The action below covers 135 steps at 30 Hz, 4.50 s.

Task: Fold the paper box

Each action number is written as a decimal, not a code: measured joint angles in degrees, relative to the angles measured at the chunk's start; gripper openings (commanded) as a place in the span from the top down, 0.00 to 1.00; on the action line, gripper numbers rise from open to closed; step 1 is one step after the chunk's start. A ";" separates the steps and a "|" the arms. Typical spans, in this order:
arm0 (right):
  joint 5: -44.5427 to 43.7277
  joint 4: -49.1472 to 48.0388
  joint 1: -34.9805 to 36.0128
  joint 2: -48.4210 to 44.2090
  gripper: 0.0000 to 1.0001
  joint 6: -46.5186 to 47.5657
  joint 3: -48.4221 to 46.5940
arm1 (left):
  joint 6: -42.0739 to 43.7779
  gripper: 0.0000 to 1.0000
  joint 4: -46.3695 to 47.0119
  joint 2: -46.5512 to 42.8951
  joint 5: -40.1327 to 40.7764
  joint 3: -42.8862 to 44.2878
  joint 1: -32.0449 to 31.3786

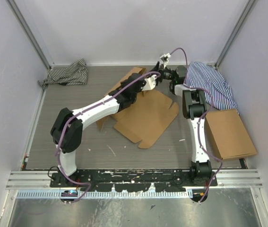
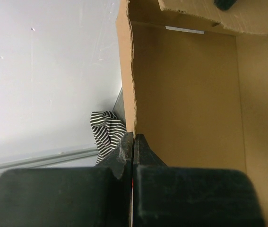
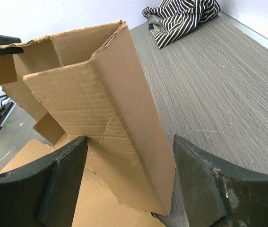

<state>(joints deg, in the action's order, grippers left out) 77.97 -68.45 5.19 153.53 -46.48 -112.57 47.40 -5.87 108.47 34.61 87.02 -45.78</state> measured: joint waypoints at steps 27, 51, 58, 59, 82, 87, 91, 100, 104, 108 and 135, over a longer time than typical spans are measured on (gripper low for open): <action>-0.37 7.10 0.90 -0.04 0.34 9.14 1.73 | 1.95 1.00 -0.44 4.52 5.44 3.26 -1.60; -0.50 3.19 1.55 -2.73 0.26 7.28 0.72 | 3.56 1.00 0.48 4.74 6.80 3.23 -2.49; 0.28 -2.75 1.22 -1.49 0.29 1.51 -2.34 | 3.80 1.00 1.01 4.74 6.82 3.21 -2.93; 0.42 -2.47 1.22 -1.49 0.30 1.97 -2.10 | 3.82 1.00 1.03 4.74 6.80 3.21 -3.02; 1.79 -1.09 0.94 -1.20 0.15 3.34 1.16 | 6.12 1.00 2.51 6.71 9.86 4.00 -4.74; 2.29 -4.68 0.72 -1.20 0.19 0.11 1.16 | 6.03 1.00 2.47 6.88 9.84 4.74 -5.29; 2.01 -3.02 0.72 -1.20 0.30 1.62 1.16 | 6.01 1.00 2.32 7.02 9.86 4.83 -5.40; -0.74 12.48 1.46 -3.85 0.32 17.57 2.47 | 6.05 1.00 2.51 7.17 10.14 4.83 -5.27; -2.64 15.67 1.62 -5.70 0.22 20.65 4.90 | 6.14 1.00 2.56 7.41 10.73 4.83 -5.25; -6.32 19.26 1.75 -7.65 0.00 23.10 8.70 | 6.14 1.00 2.58 7.52 11.13 4.83 -5.29; -12.79 39.23 1.73 -15.72 0.15 40.54 19.28 | 5.40 1.00 2.27 7.52 11.67 5.05 -5.53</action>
<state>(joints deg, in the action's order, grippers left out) 65.19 -29.21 6.92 137.82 -5.93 -93.30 52.80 -3.60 115.98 46.28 92.07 -51.31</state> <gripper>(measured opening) 0.825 0.008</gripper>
